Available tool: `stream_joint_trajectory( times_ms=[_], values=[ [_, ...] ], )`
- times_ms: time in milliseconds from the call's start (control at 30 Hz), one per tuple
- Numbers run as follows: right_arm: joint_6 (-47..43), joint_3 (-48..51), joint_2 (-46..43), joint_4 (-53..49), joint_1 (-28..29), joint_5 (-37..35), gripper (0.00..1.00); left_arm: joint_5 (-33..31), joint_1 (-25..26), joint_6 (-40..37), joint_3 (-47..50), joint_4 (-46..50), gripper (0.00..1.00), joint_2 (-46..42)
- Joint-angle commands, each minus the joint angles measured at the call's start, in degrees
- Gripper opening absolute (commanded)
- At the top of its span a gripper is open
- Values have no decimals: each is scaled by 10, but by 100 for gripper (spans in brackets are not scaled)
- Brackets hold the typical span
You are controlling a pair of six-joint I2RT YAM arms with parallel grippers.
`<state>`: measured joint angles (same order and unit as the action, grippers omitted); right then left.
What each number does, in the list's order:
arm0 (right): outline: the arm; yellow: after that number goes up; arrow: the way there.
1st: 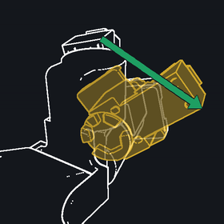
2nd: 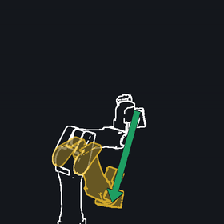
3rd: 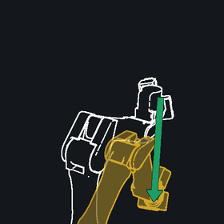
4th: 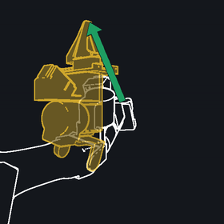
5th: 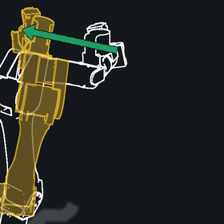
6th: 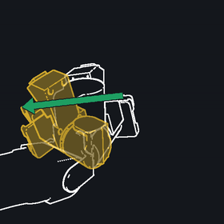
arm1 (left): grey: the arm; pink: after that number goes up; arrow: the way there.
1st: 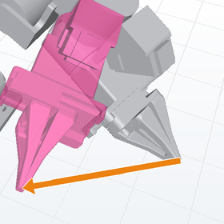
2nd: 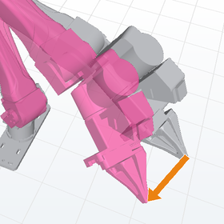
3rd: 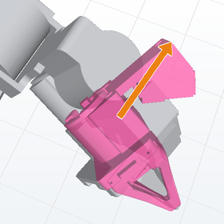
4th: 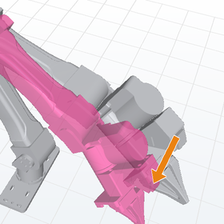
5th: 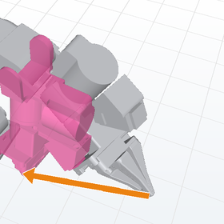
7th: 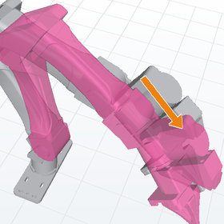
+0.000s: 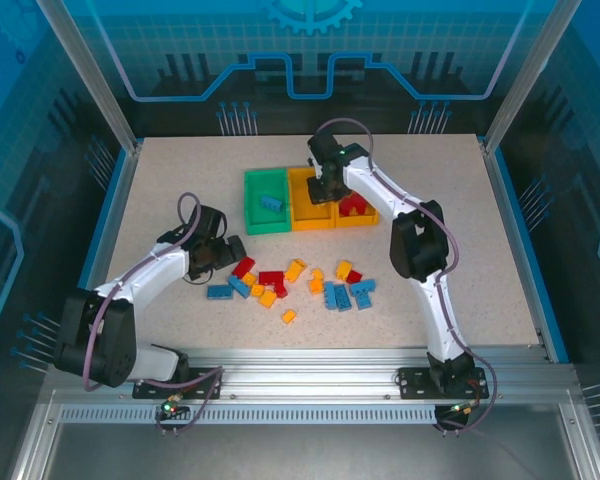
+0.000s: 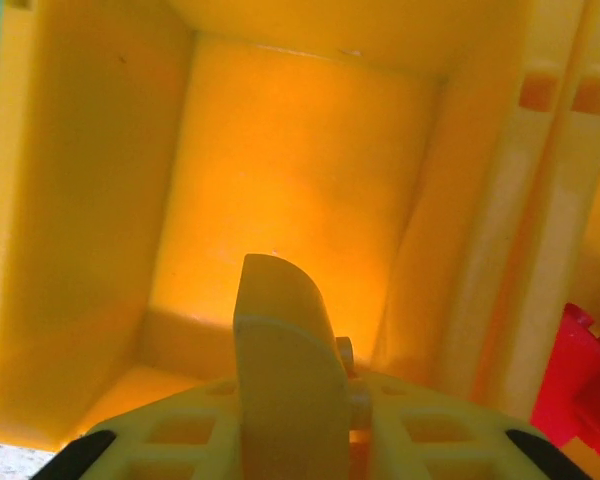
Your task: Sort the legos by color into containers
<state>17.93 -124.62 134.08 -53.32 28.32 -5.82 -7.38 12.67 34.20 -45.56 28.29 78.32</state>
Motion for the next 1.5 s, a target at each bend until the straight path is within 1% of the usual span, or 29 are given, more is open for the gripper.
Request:
stream_joint_trajectory(
  times_ms=[0, 100, 267, 300, 467, 633, 767, 967, 1133, 1300, 1400, 1467],
  values=[
    [31, -18, 18, -48, -5, -3, 34, 11, 18, 9, -2, 20, 96, 1],
    [32, -11, 12, -45, -6, 5, 44, 9, 37, 15, -3, 30, 94, 1],
    [35, 14, -17, -25, -5, 25, 59, 7, 55, 43, 7, 52, 91, -19],
    [36, 17, -25, -21, -4, 29, 60, 6, 57, 51, 11, 56, 91, -29],
    [39, 31, -45, -4, 0, 32, 62, 2, 84, 89, 23, 76, 86, -66],
    [42, 54, -67, 13, 0, 32, 63, 0, 118, 117, 23, 91, 82, -55],
    [42, 97, -101, 34, -3, 21, 63, -2, 136, 139, 33, 87, 77, -49],
    [39, 169, -164, 77, -12, 9, 63, -5, 146, 149, 29, 85, 72, -27],
    [26, 197, -187, 80, -17, -8, 64, -11, 152, 161, 34, 70, 69, -2],
    [26, 237, -205, 96, -25, -4, 65, -10, 155, 162, 25, 57, 64, 19],
    [28, 258, -213, 104, -31, 1, 65, -10, 157, 162, 20, 51, 58, 33],
    [27, 269, -217, 107, -35, 1, 65, -12, 157, 162, 18, 50, 52, 38]
  ],
)
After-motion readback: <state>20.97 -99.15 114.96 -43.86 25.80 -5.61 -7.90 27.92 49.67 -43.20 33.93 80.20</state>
